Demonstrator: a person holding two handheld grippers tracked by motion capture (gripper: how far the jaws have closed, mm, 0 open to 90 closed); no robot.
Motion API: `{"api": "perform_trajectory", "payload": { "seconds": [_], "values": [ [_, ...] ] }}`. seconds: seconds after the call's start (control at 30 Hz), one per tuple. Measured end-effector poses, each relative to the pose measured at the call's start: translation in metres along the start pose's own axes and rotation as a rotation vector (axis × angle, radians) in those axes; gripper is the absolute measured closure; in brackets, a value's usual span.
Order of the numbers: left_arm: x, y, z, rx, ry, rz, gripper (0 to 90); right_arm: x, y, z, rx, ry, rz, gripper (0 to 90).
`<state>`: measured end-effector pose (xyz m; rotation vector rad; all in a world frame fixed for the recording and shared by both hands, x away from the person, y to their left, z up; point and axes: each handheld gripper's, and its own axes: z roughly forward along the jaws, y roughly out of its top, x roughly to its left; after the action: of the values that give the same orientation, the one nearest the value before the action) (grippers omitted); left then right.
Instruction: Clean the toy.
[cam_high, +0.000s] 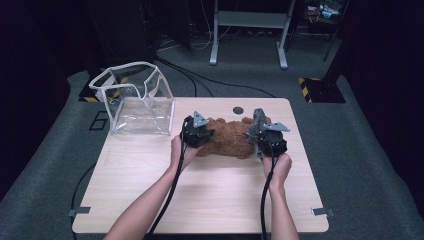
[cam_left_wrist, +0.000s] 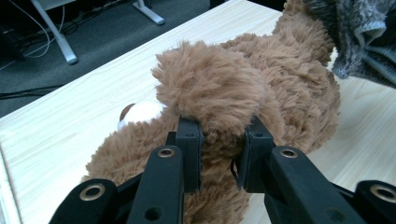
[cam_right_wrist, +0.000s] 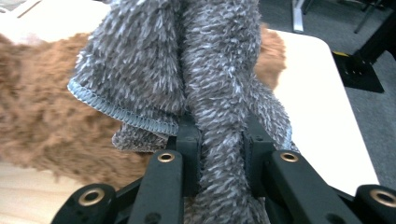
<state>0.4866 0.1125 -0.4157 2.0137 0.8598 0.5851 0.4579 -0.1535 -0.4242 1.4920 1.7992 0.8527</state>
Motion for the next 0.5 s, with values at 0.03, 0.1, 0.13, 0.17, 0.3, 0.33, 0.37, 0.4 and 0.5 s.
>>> {"api": "perform_trajectory", "payload": {
  "seconds": [0.03, 0.1, 0.13, 0.17, 0.3, 0.33, 0.37, 0.4, 0.5],
  "values": [
    [0.0, 0.0, 0.0, 0.006, -0.001, 0.003, 73.8, 0.0, 0.0, -0.001, -0.003, 0.012, 0.003, 73.2],
    [0.0, 0.001, 0.0, 0.006, -0.006, 0.004, 73.4, 0.004, 0.0, -0.004, -0.013, 0.04, -0.032, 73.2],
    [-0.001, 0.0, 0.001, 0.001, -0.002, 0.003, 73.3, 0.009, 0.001, -0.006, -0.025, 0.065, -0.047, 73.2],
    [0.0, 0.0, 0.001, 0.003, -0.003, 0.0, 73.3, 0.016, 0.001, -0.009, -0.028, 0.101, -0.054, 73.1],
    [0.0, 0.0, 0.003, 0.004, 0.001, -0.005, 73.0, 0.047, 0.004, -0.012, -0.019, 0.213, -0.135, 73.1],
    [0.0, 0.0, 0.003, 0.004, 0.002, -0.005, 72.8, 0.059, 0.005, -0.012, -0.015, 0.235, -0.163, 73.1],
    [0.0, 0.0, 0.002, 0.006, -0.001, -0.004, 72.4, 0.068, 0.006, -0.011, -0.01, 0.245, -0.182, 73.0],
    [0.0, 0.0, 0.002, 0.003, -0.001, -0.004, 72.2, 0.073, 0.006, -0.009, -0.006, 0.249, -0.198, 72.9],
    [0.001, -0.001, 0.001, 0.009, -0.011, 0.002, 70.8, 0.088, 0.006, 0.0, 0.02, 0.237, -0.232, 72.7]
  ]
}}
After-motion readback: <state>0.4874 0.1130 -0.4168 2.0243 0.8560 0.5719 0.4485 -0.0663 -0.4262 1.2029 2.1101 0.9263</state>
